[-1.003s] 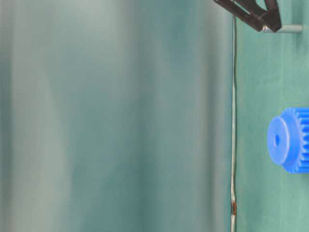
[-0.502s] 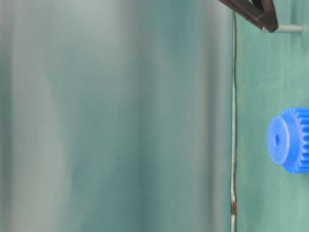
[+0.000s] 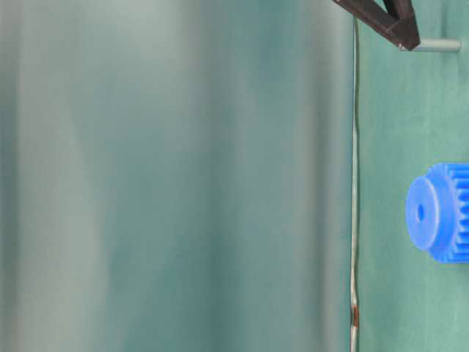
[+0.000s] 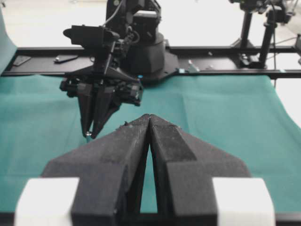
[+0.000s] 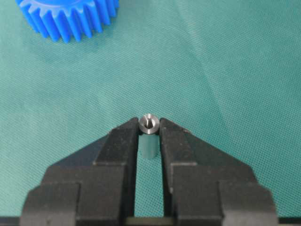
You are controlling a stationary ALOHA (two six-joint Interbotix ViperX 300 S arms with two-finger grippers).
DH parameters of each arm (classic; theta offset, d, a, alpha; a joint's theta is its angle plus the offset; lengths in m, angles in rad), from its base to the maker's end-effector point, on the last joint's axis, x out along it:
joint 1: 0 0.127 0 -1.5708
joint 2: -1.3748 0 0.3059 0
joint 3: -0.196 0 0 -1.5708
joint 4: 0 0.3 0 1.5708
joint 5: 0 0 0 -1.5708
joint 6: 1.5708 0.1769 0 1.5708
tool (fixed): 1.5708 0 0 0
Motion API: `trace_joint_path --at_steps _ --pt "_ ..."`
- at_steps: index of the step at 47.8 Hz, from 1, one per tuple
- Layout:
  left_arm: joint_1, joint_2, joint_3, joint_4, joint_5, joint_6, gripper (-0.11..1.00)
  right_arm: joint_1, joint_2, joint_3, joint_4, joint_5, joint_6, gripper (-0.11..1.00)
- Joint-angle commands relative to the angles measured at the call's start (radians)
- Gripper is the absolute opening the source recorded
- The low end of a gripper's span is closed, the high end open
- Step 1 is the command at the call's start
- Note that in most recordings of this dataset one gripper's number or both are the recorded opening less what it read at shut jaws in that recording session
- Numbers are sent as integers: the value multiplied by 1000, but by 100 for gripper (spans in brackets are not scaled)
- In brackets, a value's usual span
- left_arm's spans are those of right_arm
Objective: Insert the shaft placed at a random location into the center hole of the medium gear at another random location.
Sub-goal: 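Close the right gripper on the shaft and lift it, then carry the shaft left with the right gripper over the blue gear's hole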
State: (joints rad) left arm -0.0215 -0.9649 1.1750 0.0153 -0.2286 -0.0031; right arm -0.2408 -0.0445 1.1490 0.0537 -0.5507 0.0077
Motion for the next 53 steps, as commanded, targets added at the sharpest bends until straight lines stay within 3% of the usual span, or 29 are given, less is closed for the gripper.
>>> trace_joint_path --at_steps 1,24,53 --pt "-3 8 -25 3 -5 -3 3 -5 -23 -21 3 0 -11 14" --pt "-8 8 -26 3 -5 -3 3 -3 -233 -103 2 290 -11 14" --pt "-8 11 -25 3 -3 -3 3 5 -212 -146 0 308 -9 14"
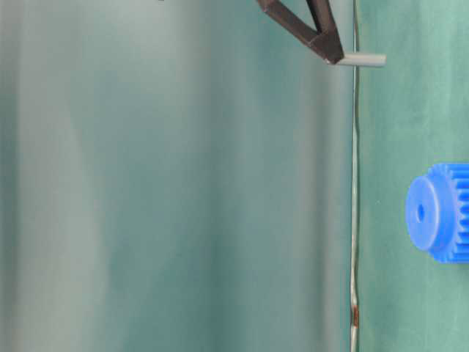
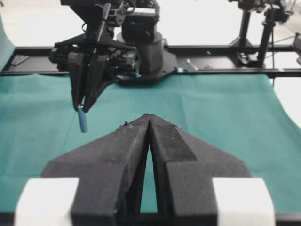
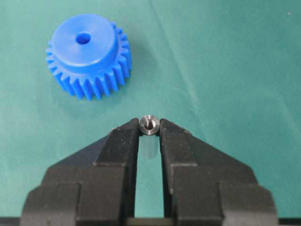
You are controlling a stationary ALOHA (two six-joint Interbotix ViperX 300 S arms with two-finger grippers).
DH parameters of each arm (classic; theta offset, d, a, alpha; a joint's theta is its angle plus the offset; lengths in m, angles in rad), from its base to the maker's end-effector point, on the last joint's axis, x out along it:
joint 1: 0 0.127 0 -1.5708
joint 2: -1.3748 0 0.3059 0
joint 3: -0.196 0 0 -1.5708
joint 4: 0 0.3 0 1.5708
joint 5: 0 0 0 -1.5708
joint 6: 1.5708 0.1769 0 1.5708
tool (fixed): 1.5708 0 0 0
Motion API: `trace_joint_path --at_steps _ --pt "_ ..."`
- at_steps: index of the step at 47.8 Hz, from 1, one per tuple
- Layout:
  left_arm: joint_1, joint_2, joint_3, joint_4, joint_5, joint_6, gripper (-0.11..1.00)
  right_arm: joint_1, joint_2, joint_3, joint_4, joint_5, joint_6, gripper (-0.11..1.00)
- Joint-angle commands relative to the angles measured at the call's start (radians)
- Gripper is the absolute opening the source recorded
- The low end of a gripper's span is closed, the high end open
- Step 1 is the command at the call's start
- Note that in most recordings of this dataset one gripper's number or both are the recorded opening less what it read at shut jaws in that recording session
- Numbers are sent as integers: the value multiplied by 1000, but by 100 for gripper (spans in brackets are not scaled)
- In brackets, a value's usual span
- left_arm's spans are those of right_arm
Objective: Insert the shaft placed at a random location into the center hole of the medium gear at another random location.
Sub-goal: 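Carry the shaft left with the right gripper over the blue gear's hole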
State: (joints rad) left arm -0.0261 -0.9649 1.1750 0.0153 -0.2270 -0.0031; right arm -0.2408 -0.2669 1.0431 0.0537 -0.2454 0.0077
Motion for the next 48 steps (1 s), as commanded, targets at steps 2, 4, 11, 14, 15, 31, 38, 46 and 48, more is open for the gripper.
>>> trace_joint_path --at_steps 2,4,11,14,15,31,38,46,48 --pt "-2 9 -26 3 -5 -3 3 9 23 -52 2 2 -9 14" --pt "-3 11 -26 3 -5 -3 3 15 38 -66 0 3 -9 14" --pt "-3 11 -25 3 -5 -3 3 38 94 -126 0 0 -9 14" --pt "-3 11 -25 3 -5 -3 3 52 124 -160 0 2 -9 14" --pt "-3 12 -25 3 -5 -3 3 57 133 -170 0 2 -9 14" --pt "-3 12 -25 3 -5 -3 3 95 252 -327 -12 5 -12 14" --pt "-3 12 -26 3 -5 -5 3 103 293 -379 -12 8 -14 14" --pt "-3 12 -26 3 -5 -5 3 109 328 -416 -12 25 -14 14" --pt "-3 12 -26 3 -3 -3 3 110 336 -422 -12 23 -14 14"
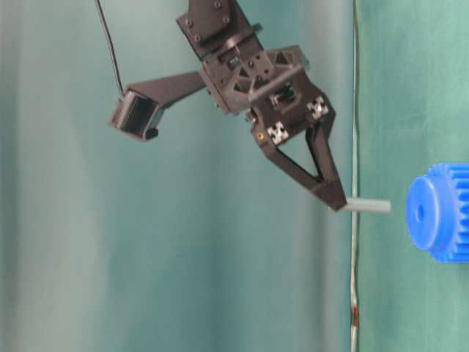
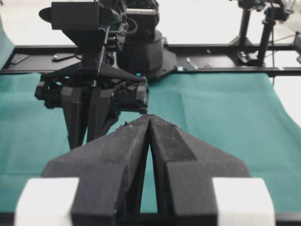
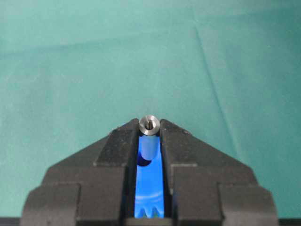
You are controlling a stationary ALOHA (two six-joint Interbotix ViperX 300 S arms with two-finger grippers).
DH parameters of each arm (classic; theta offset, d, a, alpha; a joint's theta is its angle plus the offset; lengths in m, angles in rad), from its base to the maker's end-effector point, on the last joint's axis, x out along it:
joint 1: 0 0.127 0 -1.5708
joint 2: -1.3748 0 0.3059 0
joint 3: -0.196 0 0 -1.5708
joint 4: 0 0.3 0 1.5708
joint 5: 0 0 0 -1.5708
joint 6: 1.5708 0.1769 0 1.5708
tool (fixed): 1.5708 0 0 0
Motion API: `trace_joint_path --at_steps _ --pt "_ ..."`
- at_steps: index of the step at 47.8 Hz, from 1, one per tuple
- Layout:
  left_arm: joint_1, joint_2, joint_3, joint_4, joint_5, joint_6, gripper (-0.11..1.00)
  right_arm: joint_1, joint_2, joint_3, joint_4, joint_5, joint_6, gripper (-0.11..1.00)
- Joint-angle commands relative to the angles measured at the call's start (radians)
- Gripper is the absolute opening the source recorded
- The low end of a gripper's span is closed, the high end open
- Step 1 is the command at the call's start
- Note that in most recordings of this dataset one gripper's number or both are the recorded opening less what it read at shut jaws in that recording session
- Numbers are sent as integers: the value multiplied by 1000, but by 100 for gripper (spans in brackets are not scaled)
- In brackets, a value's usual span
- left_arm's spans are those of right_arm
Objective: Insert the shaft placed at a random location into the center hole of the medium gear at another random location.
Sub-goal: 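Carry the shaft left with the right gripper over the blue gear's hole, then lower the shaft into the gear's center hole with the right gripper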
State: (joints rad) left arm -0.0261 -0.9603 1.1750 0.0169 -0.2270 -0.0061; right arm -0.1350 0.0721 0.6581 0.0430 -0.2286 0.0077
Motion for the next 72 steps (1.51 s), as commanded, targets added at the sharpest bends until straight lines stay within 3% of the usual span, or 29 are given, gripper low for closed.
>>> trace_joint_path --at_steps 1,72 --pt "-2 8 -26 2 -5 0 3 5 -2 -38 -2 6 -14 14" --pt "-3 8 -25 2 2 -2 3 14 129 -57 5 -34 -5 14"
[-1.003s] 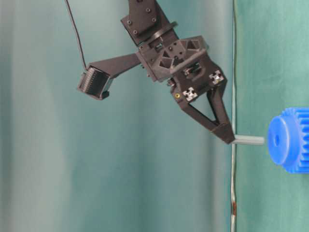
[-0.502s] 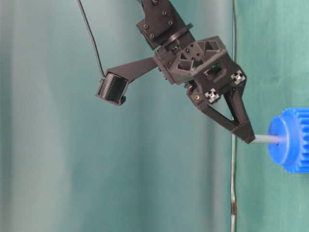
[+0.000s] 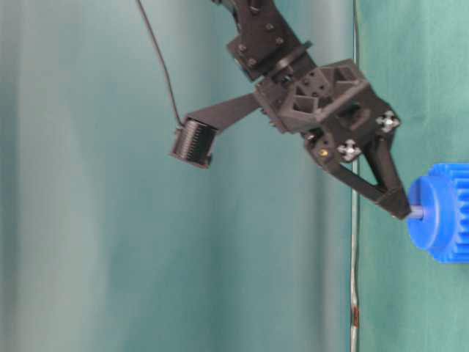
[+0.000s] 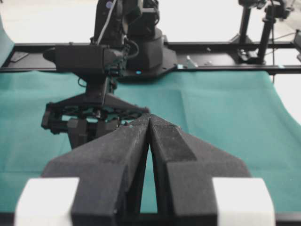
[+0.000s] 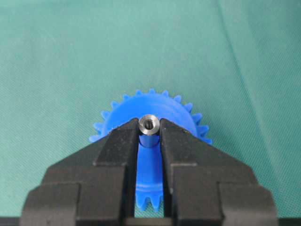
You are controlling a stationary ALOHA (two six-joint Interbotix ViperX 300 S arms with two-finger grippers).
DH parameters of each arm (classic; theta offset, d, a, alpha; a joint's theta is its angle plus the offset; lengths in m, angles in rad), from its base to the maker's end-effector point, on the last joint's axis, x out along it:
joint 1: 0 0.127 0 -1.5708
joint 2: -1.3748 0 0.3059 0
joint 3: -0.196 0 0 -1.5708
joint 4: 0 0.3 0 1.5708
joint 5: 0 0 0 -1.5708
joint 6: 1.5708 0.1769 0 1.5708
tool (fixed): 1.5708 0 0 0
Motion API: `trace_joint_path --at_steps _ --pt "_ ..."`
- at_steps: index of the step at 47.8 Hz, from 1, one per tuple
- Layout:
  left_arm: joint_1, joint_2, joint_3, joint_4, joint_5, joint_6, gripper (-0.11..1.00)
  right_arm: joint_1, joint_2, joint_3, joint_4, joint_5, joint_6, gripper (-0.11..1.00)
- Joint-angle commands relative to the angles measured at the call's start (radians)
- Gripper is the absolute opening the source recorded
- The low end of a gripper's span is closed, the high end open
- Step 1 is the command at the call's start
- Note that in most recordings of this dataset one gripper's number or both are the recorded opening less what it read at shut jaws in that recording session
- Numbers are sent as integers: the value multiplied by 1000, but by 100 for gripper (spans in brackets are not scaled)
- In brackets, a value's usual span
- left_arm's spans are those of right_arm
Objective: Insert the shaft placed at a random location into the center hole of the medium gear at another random location.
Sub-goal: 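Lower the shaft into the gear's center hole with the right gripper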
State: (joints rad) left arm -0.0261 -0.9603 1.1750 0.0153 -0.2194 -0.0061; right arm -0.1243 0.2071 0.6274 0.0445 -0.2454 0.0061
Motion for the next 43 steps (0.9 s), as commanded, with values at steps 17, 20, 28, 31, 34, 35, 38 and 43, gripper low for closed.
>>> trace_joint_path --at_steps 17,20,28,31,34,35,38,43 --pt "-3 8 -25 3 -3 -2 3 3 26 -41 6 -18 -5 14" --pt "-3 8 -25 3 -3 -2 3 3 28 -41 3 -17 -5 14" --pt "-3 8 -25 3 -3 0 3 3 26 -41 3 -3 -5 14" --pt "-3 9 -25 3 -3 0 3 3 26 -41 3 3 -3 14" --pt "-3 8 -25 3 -3 0 3 3 26 -41 3 9 -5 14" --pt "-3 8 -25 3 -3 0 3 3 26 -41 3 11 -5 14" --pt "-3 8 -25 3 -2 0 3 3 26 -41 3 17 -3 14" --pt "-3 8 -25 3 -2 0 3 3 28 -41 3 18 -3 14"
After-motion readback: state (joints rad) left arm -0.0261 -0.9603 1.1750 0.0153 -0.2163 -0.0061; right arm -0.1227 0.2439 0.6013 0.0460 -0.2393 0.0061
